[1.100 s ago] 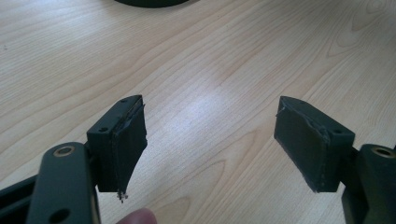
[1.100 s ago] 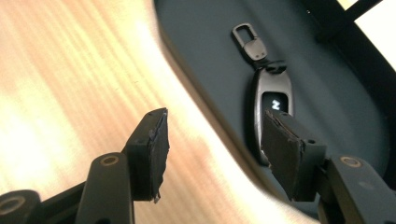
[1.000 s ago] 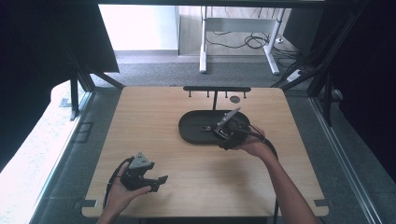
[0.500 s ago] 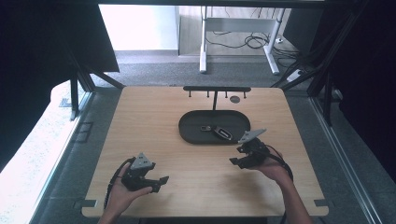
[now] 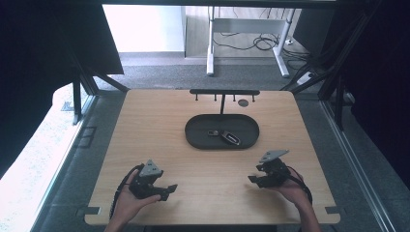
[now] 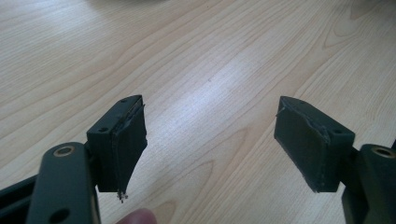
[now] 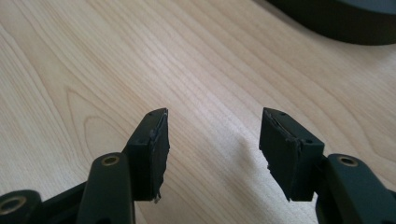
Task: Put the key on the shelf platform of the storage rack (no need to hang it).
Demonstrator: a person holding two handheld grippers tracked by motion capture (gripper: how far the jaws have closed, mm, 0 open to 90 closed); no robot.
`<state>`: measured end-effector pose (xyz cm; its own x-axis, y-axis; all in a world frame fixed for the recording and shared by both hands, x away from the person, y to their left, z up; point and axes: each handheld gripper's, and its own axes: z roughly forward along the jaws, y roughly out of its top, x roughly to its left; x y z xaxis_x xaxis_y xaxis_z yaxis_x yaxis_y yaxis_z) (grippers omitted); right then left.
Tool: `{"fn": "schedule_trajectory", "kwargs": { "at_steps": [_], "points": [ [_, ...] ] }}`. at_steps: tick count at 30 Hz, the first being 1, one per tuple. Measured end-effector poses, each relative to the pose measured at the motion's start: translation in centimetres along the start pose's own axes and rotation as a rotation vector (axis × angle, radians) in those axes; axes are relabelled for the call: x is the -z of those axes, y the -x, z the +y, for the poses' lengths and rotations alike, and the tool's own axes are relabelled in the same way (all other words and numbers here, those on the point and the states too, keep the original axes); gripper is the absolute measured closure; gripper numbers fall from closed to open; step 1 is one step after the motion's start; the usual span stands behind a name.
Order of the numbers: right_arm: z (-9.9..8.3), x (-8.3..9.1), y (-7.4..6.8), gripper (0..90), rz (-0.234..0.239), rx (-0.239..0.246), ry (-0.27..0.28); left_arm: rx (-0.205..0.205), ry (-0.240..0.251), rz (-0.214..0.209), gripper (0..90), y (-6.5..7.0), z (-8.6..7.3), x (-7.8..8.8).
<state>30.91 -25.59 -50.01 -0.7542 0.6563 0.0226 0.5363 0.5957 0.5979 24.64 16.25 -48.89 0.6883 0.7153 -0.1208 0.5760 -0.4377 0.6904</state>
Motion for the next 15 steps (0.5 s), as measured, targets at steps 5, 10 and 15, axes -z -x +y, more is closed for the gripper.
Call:
{"fn": "schedule_trajectory", "kwargs": {
  "at_steps": [5, 10, 15],
  "points": [
    [0.0, 0.1, -0.1, 43.4, 0.002, -0.001, 0.012, -0.003, 0.001, -0.003, 25.4, 0.1, 0.1, 0.0],
    [-0.2, -0.7, -0.3, 42.9, -0.002, 0.005, -0.014, -0.007, 0.0, -0.004, 25.4, 0.1, 0.0, -0.1],
    [-0.3, -1.2, -0.2, 41.0, -0.009, -0.001, -0.03, -0.007, 0.001, -0.004, 25.3, 0.0, 0.0, 0.0]
  ]
}}
